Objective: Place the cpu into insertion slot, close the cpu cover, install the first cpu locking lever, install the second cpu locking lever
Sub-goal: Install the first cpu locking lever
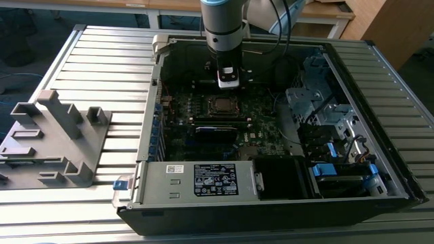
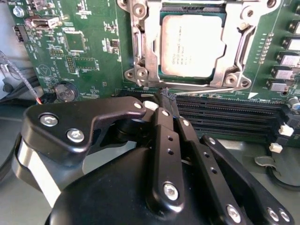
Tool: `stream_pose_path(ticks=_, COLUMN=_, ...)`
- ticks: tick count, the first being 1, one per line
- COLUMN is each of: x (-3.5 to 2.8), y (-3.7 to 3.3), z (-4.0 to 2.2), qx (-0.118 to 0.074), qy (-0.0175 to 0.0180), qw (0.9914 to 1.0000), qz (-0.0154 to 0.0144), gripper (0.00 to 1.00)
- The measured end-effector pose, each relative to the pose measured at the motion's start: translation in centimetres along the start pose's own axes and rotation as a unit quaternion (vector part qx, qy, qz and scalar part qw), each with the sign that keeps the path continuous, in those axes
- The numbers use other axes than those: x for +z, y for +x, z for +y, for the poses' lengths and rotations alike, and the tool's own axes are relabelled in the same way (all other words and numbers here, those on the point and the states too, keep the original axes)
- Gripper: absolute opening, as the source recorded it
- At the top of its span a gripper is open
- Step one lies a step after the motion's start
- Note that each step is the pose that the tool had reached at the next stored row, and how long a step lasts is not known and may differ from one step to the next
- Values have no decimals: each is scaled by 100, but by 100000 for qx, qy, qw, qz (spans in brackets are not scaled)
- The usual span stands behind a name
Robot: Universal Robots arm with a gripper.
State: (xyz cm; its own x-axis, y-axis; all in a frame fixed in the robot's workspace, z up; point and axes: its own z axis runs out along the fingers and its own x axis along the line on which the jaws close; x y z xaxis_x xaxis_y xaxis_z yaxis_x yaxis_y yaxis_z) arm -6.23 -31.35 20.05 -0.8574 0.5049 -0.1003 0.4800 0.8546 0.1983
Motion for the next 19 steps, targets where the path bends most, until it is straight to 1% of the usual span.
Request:
stream_pose_path(ticks=2, x=-13, y=-2, z=3, qx=-1, qy=2, qw=100000, qz=-1, gripper=11)
stream_pose_path(ticks=6, x=-14, y=-1, z=4, qx=16, qy=-25, qw=100000, qz=4, gripper=11)
stream_pose_path(ticks=13, x=-15, y=0, z=6, qx=229, qy=-243, qw=99999, qz=117, gripper=11)
stream_pose_path(ticks=19, x=-10, y=9, z=0, qx=305, qy=-299, qw=99999, qz=137, gripper=11)
